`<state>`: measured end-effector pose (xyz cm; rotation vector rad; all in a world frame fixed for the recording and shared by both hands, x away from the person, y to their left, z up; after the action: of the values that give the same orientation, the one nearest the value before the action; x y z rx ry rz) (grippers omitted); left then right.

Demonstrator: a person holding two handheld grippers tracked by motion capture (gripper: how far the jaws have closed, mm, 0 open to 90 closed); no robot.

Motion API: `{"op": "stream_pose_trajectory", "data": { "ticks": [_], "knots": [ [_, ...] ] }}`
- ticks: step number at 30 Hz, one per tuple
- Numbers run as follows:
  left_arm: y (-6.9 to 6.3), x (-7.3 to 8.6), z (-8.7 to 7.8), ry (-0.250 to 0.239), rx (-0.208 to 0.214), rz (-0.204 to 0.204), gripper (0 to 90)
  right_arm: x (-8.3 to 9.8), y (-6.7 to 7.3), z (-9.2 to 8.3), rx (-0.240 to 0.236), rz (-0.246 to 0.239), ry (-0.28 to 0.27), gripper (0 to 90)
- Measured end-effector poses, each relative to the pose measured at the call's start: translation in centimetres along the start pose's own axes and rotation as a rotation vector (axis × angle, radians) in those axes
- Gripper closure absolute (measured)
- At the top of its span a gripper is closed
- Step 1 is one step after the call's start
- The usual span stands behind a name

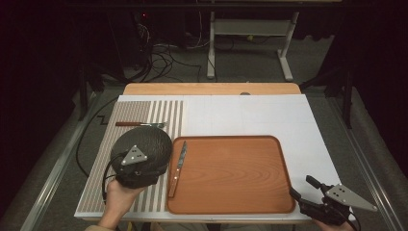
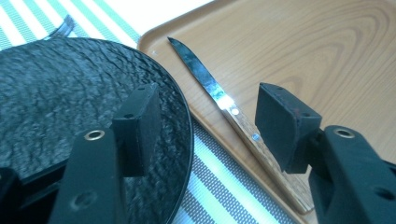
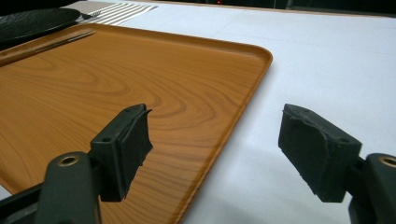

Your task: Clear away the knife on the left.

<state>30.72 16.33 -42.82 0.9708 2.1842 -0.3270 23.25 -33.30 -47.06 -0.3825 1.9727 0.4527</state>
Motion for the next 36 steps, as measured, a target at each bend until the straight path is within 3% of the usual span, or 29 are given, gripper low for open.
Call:
{"op": "stream_pose_trajectory", "data": {
  "ticks": [9,13,18,25,30,33,36],
  "knots": [
    [1.1,1.7,-1.4,-0.071,0.024,-0.052,35.3,0.0,0.0,-0.1,0.003,0.005,-0.005,25.1],
    [1.5,2.3,-2.1,-0.09,0.018,-0.058,33.9,0.0,0.0,-0.1,0.003,0.007,-0.012,25.0],
    [1.9,3.3,-3.5,-0.152,0.002,-0.065,32.9,-0.1,-0.1,-0.2,0.007,0.015,-0.025,25.0],
    [2.7,5.6,-5.4,-0.205,-0.032,-0.117,32.9,-0.2,0.0,-0.5,0.011,0.022,-0.039,24.9],
    [3.1,7.2,-6.5,-0.245,-0.063,-0.115,32.9,-0.2,0.1,-0.5,0.008,0.024,-0.042,24.8],
    [3.0,7.9,-7.2,-0.261,-0.135,-0.108,32.9,-0.2,0.0,-0.4,0.015,0.03,-0.041,24.8],
    [3.0,8.9,-7.7,-0.276,-0.157,-0.094,32.9,-0.2,0.0,-0.5,0.019,0.03,-0.041,24.8]
  ]
}}
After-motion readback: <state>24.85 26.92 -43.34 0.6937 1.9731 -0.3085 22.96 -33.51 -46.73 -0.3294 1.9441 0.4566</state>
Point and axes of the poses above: each handheld gripper's, and its own axes: z roughly forward along the jaws, x roughly out of its underside, y roughly to its left, the point moved 1 cm from there along z, roughly forward along the jaws, and after that the axes turned 7 degrees about z, right-handed, at the moved point
